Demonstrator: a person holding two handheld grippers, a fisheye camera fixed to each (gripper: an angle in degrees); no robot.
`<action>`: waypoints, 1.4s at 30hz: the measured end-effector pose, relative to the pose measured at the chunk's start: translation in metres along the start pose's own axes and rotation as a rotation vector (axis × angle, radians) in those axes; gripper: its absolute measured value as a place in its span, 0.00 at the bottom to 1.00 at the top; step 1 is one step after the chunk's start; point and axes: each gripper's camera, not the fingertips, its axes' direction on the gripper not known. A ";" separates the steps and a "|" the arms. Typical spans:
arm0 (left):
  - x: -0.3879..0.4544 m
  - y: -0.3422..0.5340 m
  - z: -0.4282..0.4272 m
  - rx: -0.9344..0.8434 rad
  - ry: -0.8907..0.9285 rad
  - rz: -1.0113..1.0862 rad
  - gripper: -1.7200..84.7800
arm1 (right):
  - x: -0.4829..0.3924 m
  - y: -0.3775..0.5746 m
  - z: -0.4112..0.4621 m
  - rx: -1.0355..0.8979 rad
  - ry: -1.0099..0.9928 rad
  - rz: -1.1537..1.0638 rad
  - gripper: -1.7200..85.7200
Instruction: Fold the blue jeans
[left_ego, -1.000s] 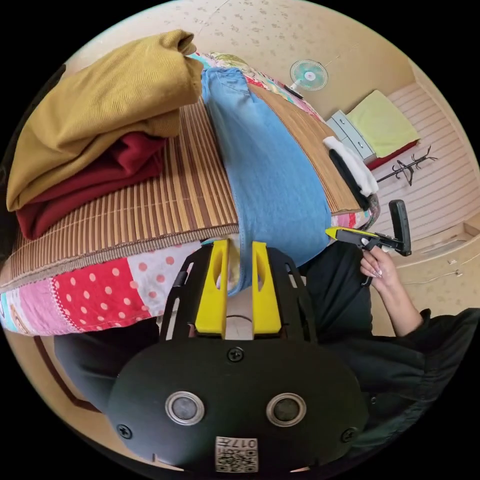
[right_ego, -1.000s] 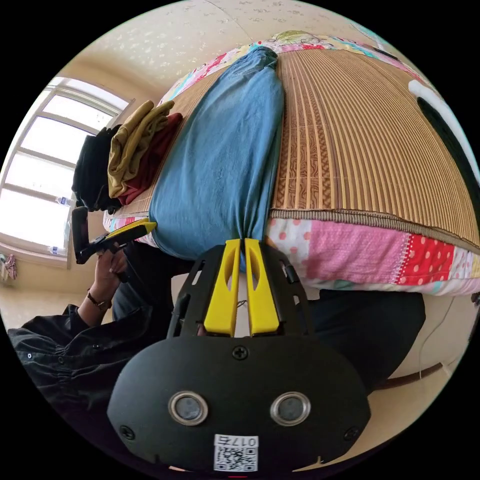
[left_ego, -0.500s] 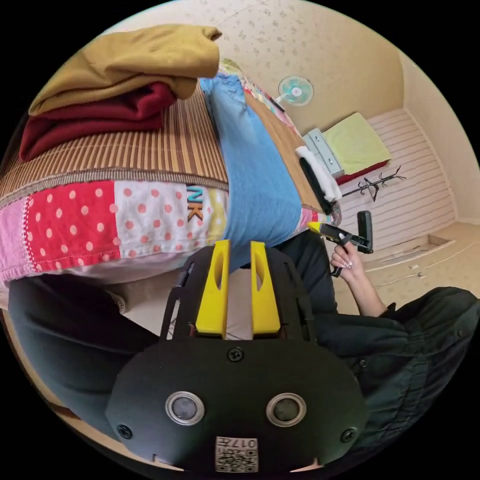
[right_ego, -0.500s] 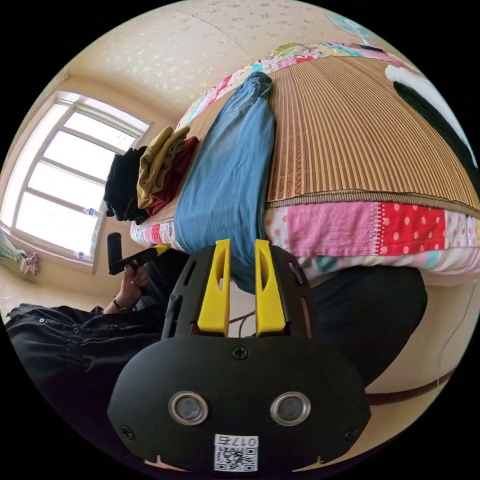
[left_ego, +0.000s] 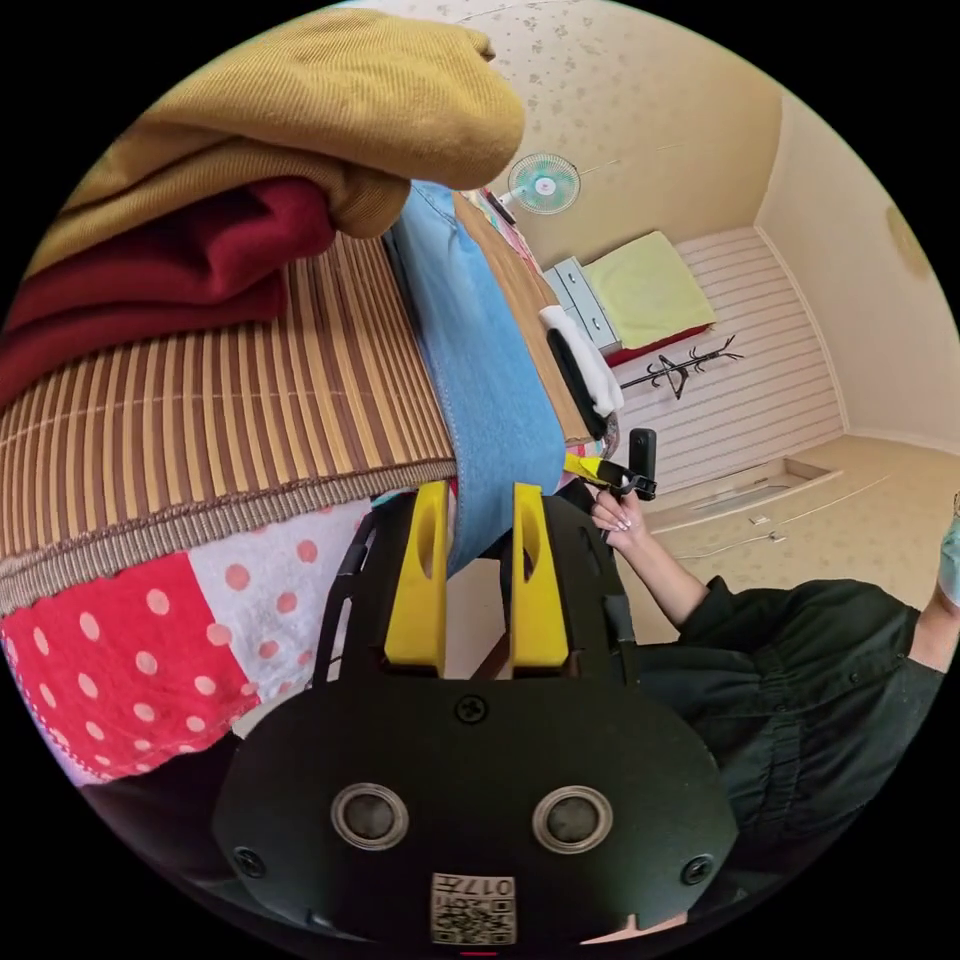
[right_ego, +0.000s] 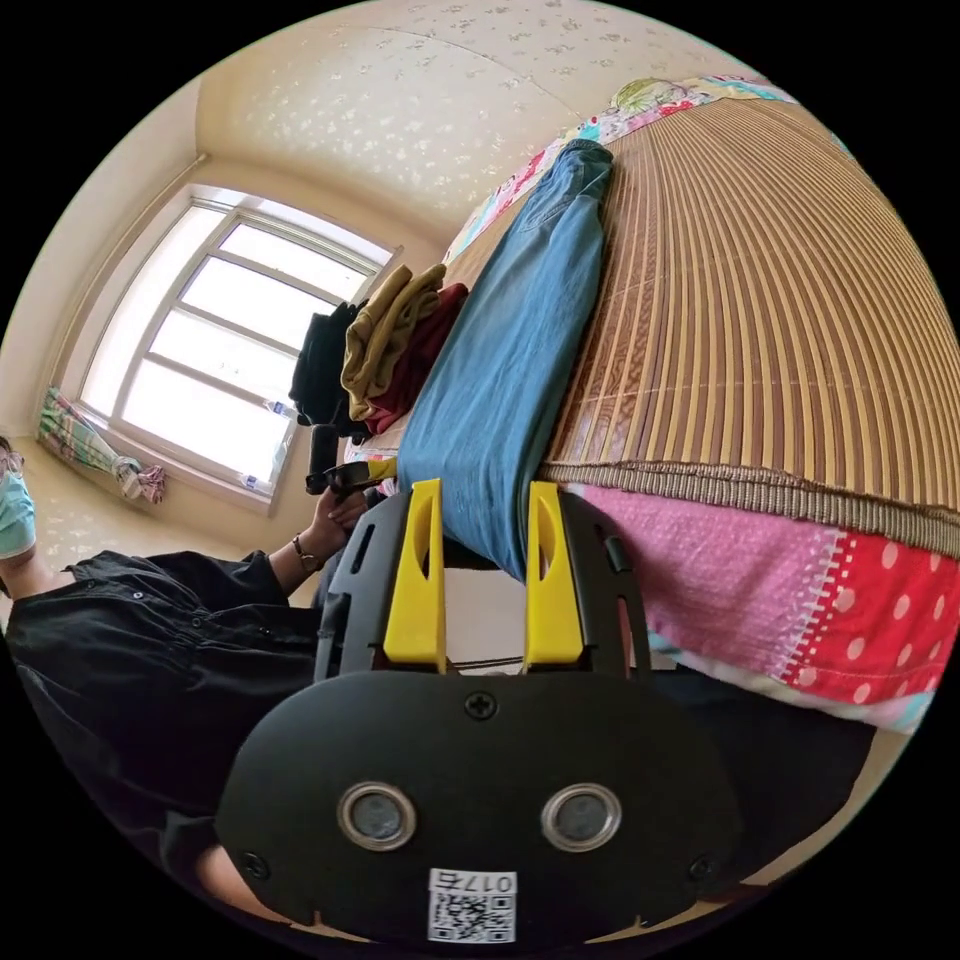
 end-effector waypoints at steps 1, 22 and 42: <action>-0.003 -0.002 0.007 -0.023 0.000 -0.018 0.10 | 0.005 -0.001 0.000 0.001 -0.041 0.014 0.14; 0.211 0.074 -0.134 0.231 0.367 0.530 0.01 | -0.170 0.041 -0.164 0.323 -0.475 -0.373 0.04; 0.474 -0.017 -0.280 0.581 0.260 0.658 0.01 | -0.469 -0.068 -0.280 0.501 -0.170 -0.695 0.04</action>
